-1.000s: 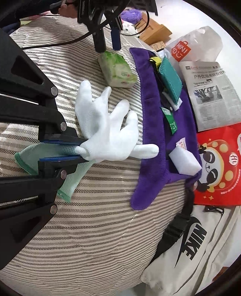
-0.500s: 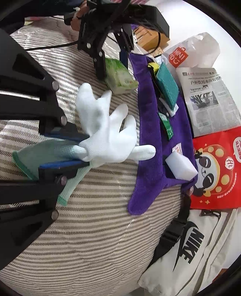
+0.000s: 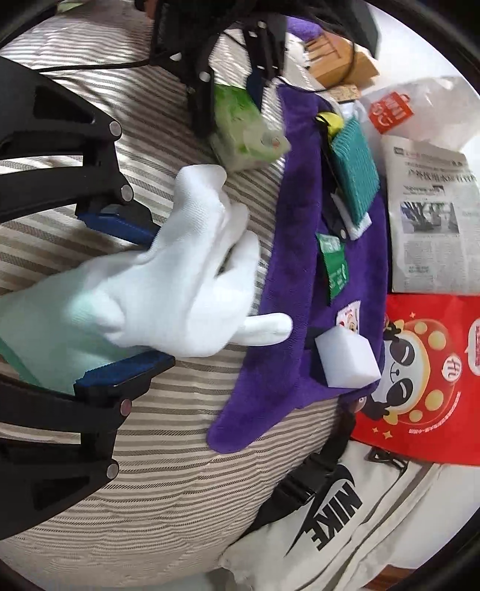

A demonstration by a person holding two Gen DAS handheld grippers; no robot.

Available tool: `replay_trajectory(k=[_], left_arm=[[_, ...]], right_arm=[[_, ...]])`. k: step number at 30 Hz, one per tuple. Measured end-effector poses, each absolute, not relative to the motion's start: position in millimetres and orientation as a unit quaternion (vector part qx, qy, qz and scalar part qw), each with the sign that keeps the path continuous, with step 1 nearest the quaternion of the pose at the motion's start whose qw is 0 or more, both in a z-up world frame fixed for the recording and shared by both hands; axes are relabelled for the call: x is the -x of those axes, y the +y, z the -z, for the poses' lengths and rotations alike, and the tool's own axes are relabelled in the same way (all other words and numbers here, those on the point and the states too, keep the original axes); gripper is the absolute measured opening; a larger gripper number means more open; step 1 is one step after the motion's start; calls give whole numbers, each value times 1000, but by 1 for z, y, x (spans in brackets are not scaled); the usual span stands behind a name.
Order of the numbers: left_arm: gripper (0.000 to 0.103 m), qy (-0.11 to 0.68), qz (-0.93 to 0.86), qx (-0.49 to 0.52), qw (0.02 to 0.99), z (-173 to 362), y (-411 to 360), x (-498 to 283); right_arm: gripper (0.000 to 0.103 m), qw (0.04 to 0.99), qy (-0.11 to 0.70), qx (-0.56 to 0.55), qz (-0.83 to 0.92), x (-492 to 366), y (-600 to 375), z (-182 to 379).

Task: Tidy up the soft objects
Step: 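Carry the green tissue pack and white glove over the purple towel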

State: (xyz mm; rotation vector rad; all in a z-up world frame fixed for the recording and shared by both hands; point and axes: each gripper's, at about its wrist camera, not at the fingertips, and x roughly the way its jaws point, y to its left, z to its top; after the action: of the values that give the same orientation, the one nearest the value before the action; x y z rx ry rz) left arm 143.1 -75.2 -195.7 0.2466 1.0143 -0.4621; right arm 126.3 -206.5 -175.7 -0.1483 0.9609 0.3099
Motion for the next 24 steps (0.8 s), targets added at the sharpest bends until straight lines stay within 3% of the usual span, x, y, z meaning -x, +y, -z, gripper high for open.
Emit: replay_trajectory(k=[1, 3, 5, 9, 24], left_arm=[[52, 480, 219, -112, 842, 196, -74, -144], [52, 483, 219, -95, 842, 195, -70, -146], [52, 485, 220, -79, 843, 195, -66, -147], [52, 487, 211, -74, 844, 195, -64, -146], [52, 475, 177, -22, 862, 176, -32, -133]], right_arm=[[52, 873, 461, 64, -146, -129, -208, 175], [26, 876, 458, 58, -138, -131, -211, 173], [14, 874, 462, 50, -143, -134, -213, 172], [9, 869, 467, 26, -161, -132, -216, 169], [9, 875, 446, 37, -186, -120, -198, 136]])
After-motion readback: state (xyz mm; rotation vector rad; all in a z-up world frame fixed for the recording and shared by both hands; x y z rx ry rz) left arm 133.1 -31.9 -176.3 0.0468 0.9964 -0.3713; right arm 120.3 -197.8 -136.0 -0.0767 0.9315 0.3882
